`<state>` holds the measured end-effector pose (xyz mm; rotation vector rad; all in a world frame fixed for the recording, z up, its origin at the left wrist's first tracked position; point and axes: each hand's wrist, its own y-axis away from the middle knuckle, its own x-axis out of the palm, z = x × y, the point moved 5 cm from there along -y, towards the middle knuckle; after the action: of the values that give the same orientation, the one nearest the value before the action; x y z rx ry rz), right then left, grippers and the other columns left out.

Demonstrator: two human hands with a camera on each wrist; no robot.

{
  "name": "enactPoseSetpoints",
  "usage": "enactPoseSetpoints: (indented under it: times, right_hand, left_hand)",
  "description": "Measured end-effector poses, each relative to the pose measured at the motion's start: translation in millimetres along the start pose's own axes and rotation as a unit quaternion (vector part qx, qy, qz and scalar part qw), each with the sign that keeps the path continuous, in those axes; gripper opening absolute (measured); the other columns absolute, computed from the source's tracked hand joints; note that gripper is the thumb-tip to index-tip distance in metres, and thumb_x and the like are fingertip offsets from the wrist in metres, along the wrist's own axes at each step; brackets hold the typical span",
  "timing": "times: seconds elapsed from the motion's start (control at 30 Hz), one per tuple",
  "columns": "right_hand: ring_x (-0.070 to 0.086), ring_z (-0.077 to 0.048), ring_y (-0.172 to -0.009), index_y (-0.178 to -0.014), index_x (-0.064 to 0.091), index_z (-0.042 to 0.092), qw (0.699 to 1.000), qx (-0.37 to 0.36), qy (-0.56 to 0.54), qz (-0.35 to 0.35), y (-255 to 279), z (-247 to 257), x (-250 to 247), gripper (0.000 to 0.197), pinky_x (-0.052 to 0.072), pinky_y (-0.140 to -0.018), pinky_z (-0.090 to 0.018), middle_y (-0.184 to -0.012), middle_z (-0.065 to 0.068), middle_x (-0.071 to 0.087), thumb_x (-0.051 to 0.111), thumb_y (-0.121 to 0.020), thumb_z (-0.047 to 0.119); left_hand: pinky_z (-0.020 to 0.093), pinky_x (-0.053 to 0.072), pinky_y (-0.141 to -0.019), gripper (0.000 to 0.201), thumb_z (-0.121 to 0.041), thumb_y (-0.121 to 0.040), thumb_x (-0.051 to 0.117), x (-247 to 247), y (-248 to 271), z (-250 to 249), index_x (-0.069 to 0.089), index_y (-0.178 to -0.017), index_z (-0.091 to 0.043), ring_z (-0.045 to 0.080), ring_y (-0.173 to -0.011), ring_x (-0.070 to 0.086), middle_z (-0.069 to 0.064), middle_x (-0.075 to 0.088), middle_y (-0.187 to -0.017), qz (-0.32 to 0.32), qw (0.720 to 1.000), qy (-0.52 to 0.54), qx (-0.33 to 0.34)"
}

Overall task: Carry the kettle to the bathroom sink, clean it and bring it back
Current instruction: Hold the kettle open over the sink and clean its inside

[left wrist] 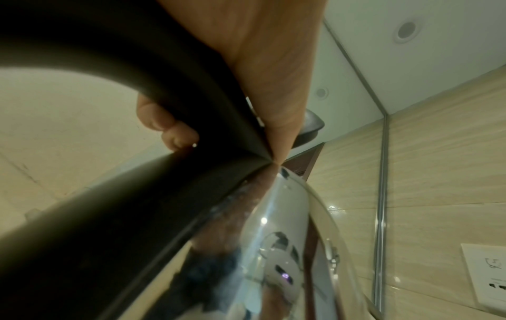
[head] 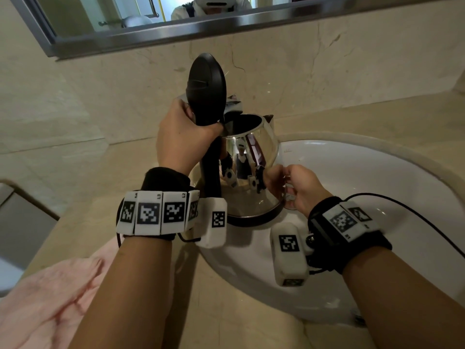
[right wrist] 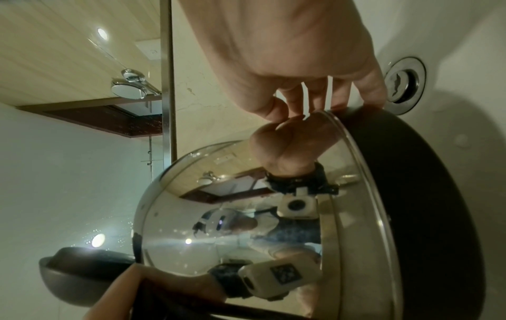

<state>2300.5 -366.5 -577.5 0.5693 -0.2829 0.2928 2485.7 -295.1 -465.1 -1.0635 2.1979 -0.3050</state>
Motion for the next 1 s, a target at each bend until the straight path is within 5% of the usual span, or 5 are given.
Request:
enactPoseSetpoints:
  times: [0.27, 0.63, 0.77, 0.83, 1.0]
  right_hand:
    - [0.059, -0.016, -0.073, -0.103, 0.057, 0.011, 1.000, 0.009, 0.023, -0.011, -8, -5, -2, 0.022, 0.046, -0.040, -0.016, -0.092, -0.007, 0.061, 0.038, -0.093, 0.010]
    - [0.062, -0.017, -0.069, -0.080, 0.062, 0.013, 1.000, 0.012, 0.003, -0.011, -25, -9, -2, 0.025, 0.051, -0.044, -0.019, -0.053, 0.000, 0.067, 0.038, -0.087, 0.008]
    - [0.061, -0.021, -0.079, -0.083, 0.063, 0.011, 1.000, 0.006, 0.017, -0.012, -26, -9, 0, 0.025, 0.052, -0.063, -0.031, -0.063, -0.003, 0.069, 0.039, -0.085, 0.006]
    - [0.060, -0.024, -0.090, -0.096, 0.063, 0.010, 0.999, 0.001, 0.037, -0.020, -24, -8, -1, 0.027, 0.050, -0.070, -0.032, -0.087, -0.009, 0.067, 0.038, -0.087, 0.007]
    - [0.058, -0.025, -0.098, -0.110, 0.060, 0.007, 0.998, -0.001, 0.064, -0.026, -26, -8, -4, 0.031, 0.041, -0.060, -0.030, -0.102, -0.011, 0.061, 0.036, -0.091, 0.009]
  left_hand:
    - [0.041, 0.055, -0.070, 0.039, -0.027, -0.068, 0.072, 0, 1, -1, 0.050, -0.098, -0.017, 0.021, -0.083, 0.061, -0.010, 0.052, -0.080, 0.001, 1.000, 0.003, -0.009]
    - [0.040, 0.056, -0.071, 0.039, -0.027, -0.070, 0.072, 1, 1, -1, 0.048, -0.099, -0.019, 0.018, -0.081, 0.059, -0.011, 0.051, -0.080, 0.001, 1.000, -0.009, -0.003]
    - [0.036, 0.054, -0.070, 0.042, -0.026, -0.071, 0.072, 0, 1, -1, 0.051, -0.105, -0.016, 0.017, -0.083, 0.059, -0.013, 0.051, -0.081, 0.000, 1.000, -0.008, -0.003]
    - [0.036, 0.055, -0.071, 0.043, -0.026, -0.071, 0.073, 1, 1, -1, 0.051, -0.107, -0.015, 0.018, -0.086, 0.060, -0.013, 0.051, -0.082, 0.003, 1.000, -0.008, -0.001]
    - [0.040, 0.056, -0.075, 0.048, -0.025, -0.072, 0.073, 1, 2, -2, 0.051, -0.112, -0.014, 0.021, -0.090, 0.062, -0.011, 0.052, -0.085, 0.004, 1.000, -0.007, 0.004]
